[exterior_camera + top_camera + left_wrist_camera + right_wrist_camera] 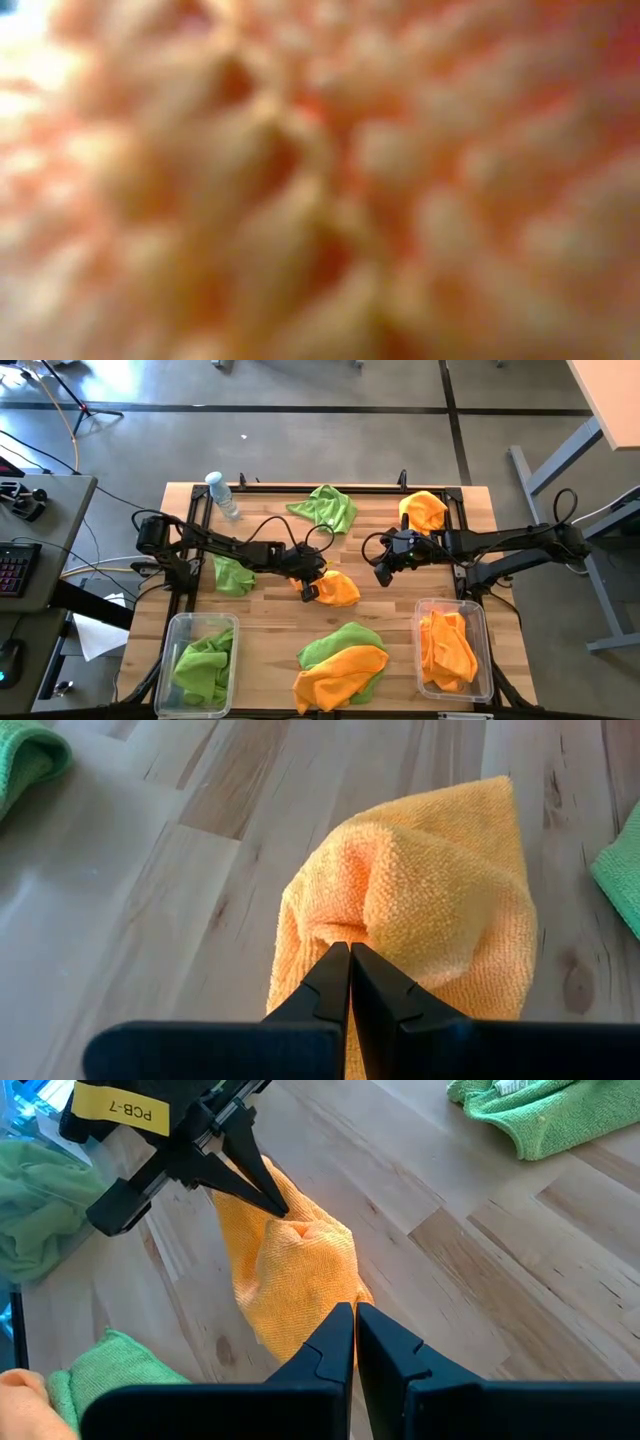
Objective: Sort microfiber towel by color & place in baskets
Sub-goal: Put the yellow towel into the right transparent bin
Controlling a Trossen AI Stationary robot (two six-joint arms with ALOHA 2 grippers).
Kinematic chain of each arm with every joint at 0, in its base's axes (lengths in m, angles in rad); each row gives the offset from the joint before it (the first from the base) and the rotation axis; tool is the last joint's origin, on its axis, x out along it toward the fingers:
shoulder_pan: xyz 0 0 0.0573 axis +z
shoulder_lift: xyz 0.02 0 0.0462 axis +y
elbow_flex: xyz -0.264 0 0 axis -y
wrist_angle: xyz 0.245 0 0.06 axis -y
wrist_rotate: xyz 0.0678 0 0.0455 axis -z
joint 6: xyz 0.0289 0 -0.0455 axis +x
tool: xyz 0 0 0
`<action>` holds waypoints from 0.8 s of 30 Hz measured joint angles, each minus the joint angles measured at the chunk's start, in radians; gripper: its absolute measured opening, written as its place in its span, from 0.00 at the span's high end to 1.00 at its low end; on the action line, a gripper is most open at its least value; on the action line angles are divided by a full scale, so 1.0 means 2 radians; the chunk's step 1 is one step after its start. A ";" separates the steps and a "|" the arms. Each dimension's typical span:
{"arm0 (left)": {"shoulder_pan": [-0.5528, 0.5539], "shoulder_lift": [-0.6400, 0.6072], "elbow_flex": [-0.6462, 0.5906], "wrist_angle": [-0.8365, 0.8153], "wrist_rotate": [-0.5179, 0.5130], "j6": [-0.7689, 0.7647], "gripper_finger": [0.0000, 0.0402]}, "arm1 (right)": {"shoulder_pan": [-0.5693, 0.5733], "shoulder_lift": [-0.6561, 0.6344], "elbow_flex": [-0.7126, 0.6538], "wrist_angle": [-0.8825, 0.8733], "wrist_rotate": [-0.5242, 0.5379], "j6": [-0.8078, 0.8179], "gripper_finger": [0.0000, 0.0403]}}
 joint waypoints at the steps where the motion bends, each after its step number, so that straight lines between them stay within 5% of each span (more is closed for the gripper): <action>1: 0.000 0.000 0.000 0.000 0.000 0.000 1.00 | 0.000 0.000 0.000 0.000 0.000 -0.003 0.97; 18: 0.000 0.000 0.000 0.005 0.000 -0.002 1.00 | 0.000 0.000 0.000 -0.005 0.000 -0.011 0.97; 24: 0.000 -0.001 0.000 0.049 0.000 -0.061 1.00 | 0.000 0.000 0.000 -0.005 0.000 -0.011 0.97</action>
